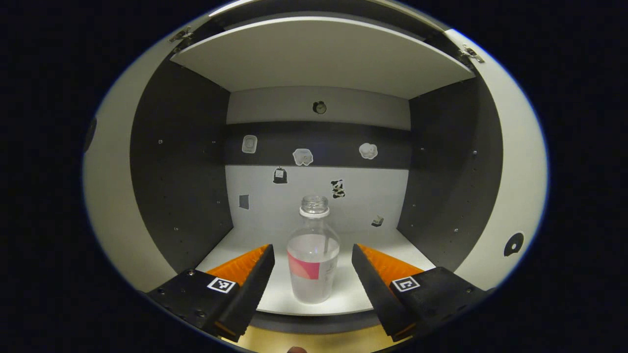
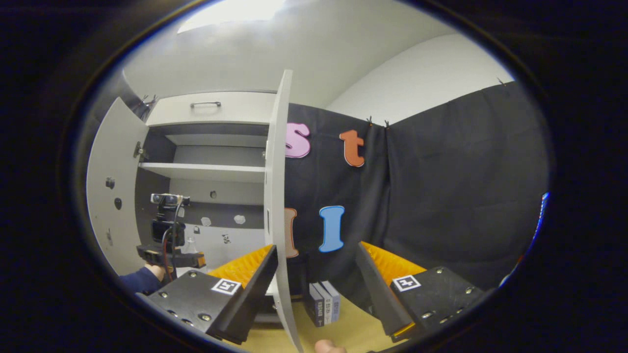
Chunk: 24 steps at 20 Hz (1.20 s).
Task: Grasp the bottle in the cabinet with the left hand and place it on the coaster, then close the right door with the right hand and the left door with the left hand.
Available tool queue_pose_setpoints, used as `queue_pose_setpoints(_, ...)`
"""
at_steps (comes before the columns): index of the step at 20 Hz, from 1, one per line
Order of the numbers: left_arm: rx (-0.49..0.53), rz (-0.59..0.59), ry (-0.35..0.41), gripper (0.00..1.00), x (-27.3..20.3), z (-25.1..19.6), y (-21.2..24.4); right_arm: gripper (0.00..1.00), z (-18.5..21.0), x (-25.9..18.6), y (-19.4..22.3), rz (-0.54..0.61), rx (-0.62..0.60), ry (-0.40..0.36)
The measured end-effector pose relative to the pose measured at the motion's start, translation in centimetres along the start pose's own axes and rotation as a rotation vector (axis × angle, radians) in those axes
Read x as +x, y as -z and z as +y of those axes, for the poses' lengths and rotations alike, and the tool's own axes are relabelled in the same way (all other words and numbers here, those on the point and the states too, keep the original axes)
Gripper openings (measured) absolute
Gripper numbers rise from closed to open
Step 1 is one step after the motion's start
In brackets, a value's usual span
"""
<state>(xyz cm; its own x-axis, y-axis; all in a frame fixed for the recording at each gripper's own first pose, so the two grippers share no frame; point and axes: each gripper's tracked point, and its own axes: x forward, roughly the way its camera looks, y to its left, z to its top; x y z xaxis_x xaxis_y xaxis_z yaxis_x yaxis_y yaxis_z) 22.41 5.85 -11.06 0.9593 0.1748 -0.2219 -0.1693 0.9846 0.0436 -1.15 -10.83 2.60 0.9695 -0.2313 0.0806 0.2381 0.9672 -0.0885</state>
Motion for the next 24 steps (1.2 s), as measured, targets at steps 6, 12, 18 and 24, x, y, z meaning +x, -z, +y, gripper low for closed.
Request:
queue_pose_setpoints(6, 0.008, 0.054, 0.003, 1.0, 3.3, 0.0, 1.3, 0.97, 0.5, 0.6, 1.0, 0.012, -0.003, -0.003)
queue_pose_setpoints(12, -0.024, 0.053, 0.066, 0.78, 2.4, -0.6, 1.7, 0.96, 1.5, 0.7, 1.2, 0.006, -0.015, -0.029)
queue_pose_setpoints(18, -0.028, 0.039, 0.145, 0.78, -2.0, -1.4, 2.1, 0.97, 1.8, 0.6, 1.0, 0.003, 0.011, -0.067)
queue_pose_setpoints(24, -0.014, 0.038, 0.208, 0.78, -7.4, -2.1, 3.4, 0.97, 2.3, -0.5, 1.0, 0.006, 0.006, -0.112)
